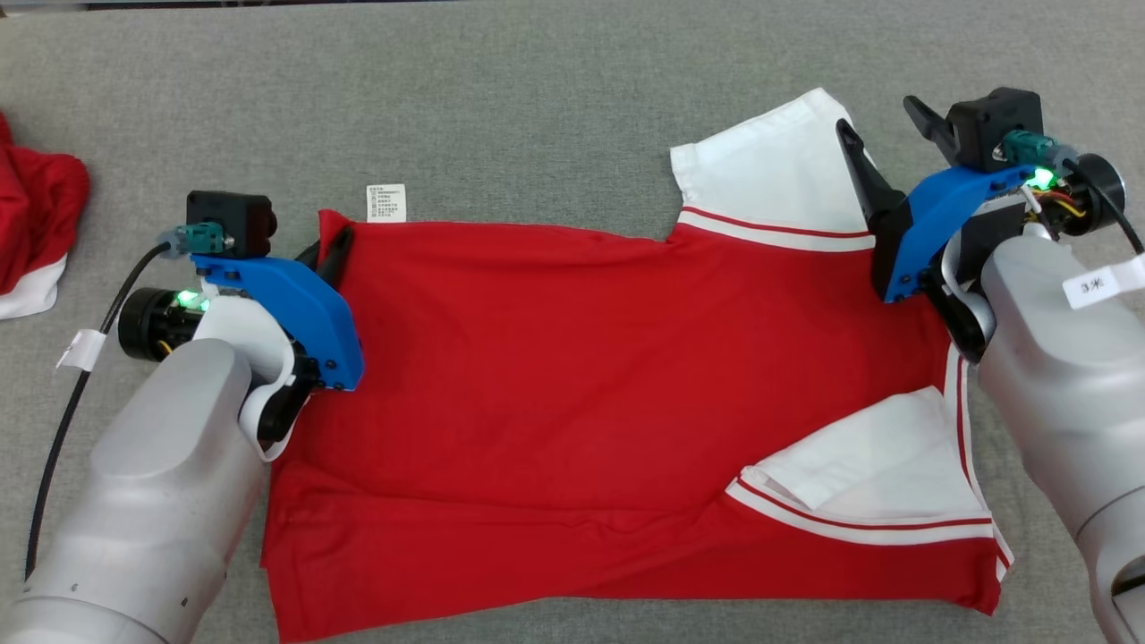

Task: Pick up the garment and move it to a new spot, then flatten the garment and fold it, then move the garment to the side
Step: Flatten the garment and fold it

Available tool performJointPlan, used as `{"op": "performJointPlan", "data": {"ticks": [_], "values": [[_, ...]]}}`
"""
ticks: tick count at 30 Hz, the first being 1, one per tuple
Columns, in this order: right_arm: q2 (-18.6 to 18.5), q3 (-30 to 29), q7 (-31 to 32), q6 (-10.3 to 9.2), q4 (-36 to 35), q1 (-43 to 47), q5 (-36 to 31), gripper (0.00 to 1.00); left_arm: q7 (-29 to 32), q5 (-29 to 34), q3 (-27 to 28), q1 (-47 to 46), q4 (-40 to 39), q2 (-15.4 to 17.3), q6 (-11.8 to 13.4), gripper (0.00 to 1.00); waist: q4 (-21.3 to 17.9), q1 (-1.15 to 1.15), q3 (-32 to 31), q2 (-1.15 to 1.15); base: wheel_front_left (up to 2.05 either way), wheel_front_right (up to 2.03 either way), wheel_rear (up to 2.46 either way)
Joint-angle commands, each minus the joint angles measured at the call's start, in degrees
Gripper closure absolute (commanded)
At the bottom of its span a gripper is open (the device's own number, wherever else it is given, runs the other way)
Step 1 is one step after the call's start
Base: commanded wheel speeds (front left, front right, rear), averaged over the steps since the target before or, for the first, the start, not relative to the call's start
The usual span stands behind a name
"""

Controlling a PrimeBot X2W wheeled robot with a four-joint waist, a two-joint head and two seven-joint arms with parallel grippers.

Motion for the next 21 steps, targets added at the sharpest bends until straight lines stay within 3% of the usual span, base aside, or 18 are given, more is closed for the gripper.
{"op": "performJointPlan", "data": {"ticks": [1,13,21], "values": [[-0.2,0.4,0.7,0.02,0.5,-1.9,0.6,0.00,-1.3,0.3,-0.5,-1.2,0.3,0.1,0.1,1.00,0.6,0.00,0.3,0.00,0.00,0.00,0.00],[-2.3,3.1,12.0,0.02,7.4,-11.6,2.7,0.00,-7.5,0.3,-4.5,-3.3,-1.3,-2.6,0.1,1.00,5.8,0.00,3.4,0.00,0.00,0.00,0.00],[-4.2,2.6,16.1,0.02,9.6,-11.9,4.2,0.00,-9.4,-0.2,-6.3,-4.5,-2.2,-3.4,0.1,1.00,7.5,0.00,5.1,0.00,0.00,0.00,0.00]]}}
